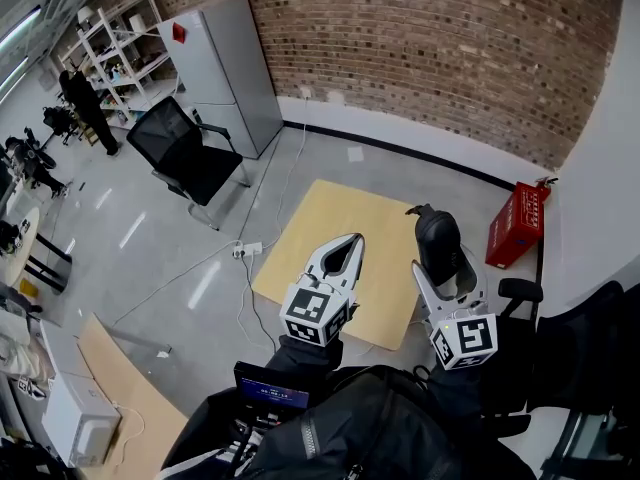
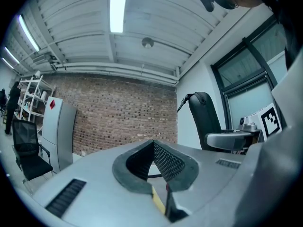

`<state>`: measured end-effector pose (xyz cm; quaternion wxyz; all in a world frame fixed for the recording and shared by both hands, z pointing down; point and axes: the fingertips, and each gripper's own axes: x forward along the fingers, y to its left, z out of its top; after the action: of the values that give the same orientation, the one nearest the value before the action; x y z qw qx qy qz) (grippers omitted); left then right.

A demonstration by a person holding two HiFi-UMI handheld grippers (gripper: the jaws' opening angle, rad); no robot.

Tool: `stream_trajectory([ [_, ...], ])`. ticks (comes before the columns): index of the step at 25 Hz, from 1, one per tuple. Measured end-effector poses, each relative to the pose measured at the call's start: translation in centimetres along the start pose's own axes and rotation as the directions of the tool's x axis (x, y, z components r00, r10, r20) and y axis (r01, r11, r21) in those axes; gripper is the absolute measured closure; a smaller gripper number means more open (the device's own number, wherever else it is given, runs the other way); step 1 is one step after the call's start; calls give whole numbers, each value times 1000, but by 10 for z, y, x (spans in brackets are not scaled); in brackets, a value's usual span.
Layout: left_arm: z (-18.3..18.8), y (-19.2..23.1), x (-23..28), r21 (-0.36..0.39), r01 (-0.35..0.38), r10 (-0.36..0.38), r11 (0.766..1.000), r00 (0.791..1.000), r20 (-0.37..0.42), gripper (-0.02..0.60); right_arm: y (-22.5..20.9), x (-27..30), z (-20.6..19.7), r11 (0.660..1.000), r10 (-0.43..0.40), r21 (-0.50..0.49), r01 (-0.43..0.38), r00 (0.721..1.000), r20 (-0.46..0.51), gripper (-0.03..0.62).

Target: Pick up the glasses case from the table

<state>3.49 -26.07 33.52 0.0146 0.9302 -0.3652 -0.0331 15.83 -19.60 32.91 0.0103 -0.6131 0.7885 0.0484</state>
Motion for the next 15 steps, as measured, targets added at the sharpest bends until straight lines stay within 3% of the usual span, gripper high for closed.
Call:
stream_trajectory([
  [15,-2,0,2,1,2,-2,1000,1000,-12,583,-3,1,-5,1000,-15,-14,15,1000,-8,249],
])
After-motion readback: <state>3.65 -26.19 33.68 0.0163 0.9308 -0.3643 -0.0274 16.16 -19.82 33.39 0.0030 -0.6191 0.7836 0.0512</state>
